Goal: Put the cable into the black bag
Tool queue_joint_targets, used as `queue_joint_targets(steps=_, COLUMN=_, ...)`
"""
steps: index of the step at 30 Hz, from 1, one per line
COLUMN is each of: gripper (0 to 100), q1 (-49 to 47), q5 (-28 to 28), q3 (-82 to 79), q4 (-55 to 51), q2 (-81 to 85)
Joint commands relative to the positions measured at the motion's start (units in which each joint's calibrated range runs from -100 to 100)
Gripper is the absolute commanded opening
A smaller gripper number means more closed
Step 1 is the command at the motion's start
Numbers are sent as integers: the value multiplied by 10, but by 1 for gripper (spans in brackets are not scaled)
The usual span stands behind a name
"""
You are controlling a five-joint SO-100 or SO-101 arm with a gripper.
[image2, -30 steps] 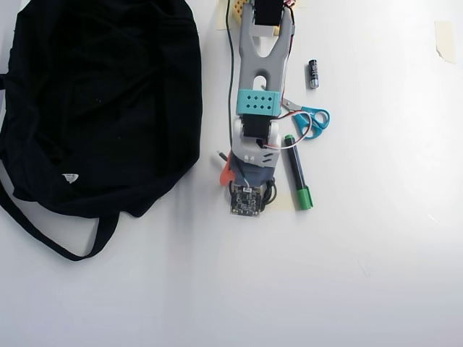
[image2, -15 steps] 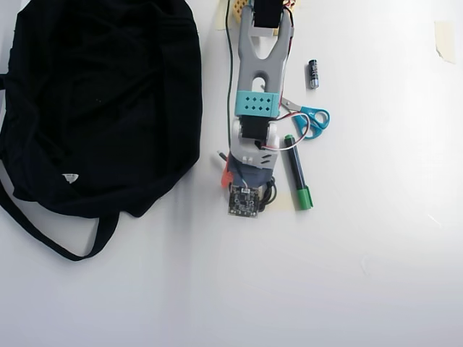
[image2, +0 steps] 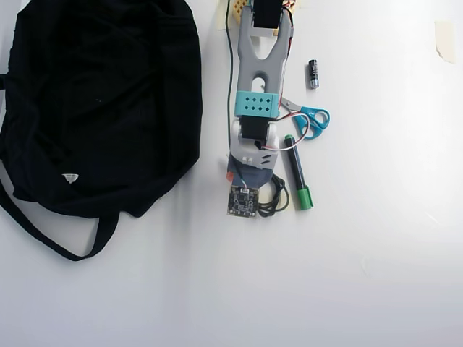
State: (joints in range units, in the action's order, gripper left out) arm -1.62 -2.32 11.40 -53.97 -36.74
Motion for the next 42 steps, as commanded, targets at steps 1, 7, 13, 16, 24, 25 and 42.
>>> queue_joint_targets(steps=1, gripper=2, q1=6, q5=0, q3=10, q4=1, q2=4)
queue_joint_targets(steps=7, gripper=2, q1=14, q5=1, q3=14, q4=-17, q2=36)
queue_joint_targets(steps=13, gripper=2, q1=12, q5=6, q3=17, q4=-73, q2=115)
queue_joint_targets(steps=16, gripper=2, q1=13, q5=7, q3=17, q4=-106, q2=146)
queue_joint_targets(steps=24, gripper=2, q1=15, q5=7, q3=17, q4=-137, q2=193)
queue_joint_targets(steps=25, gripper=2, q1=15, q5=7, q3=17, q4=-142, q2=201)
queue_joint_targets(steps=42, gripper=2, q1=-2, q5=8, q3=17, q4=-244, q2=337)
